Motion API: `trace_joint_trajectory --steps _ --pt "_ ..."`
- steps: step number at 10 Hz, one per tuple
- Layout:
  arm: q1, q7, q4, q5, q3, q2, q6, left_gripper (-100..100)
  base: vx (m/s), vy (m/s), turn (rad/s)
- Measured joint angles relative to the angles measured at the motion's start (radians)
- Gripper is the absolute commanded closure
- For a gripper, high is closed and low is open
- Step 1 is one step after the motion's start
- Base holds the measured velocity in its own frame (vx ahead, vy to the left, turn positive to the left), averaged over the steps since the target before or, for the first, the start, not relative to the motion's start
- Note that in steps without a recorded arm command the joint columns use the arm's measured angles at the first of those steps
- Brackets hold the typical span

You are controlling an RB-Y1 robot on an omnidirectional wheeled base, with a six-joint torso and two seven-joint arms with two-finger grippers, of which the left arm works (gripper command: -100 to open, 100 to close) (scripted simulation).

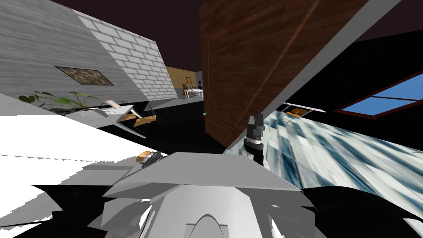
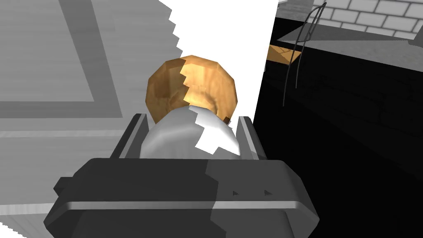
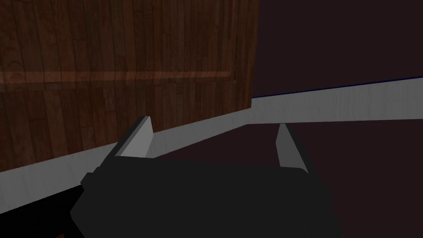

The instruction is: Push the door open

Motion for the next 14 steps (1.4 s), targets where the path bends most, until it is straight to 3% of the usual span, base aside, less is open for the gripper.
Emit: trace_joint_trajectory --steps 5,9,11,14 --pt "0.017 -0.007 -0.006 0.036 0.037 -0.013 -0.008 100 0.11 0.104 0.04" --pt "0.024 -0.008 0.013 0.074 0.072 0.008 -0.019 100 0.127 0.195 0.043" --pt "0.028 -0.011 0.009 0.092 0.092 0.005 -0.034 100 0.103 0.179 0.04" --pt "0.032 -0.022 0.006 0.116 0.116 0.002 -0.037 100 0.088 0.122 0.035"
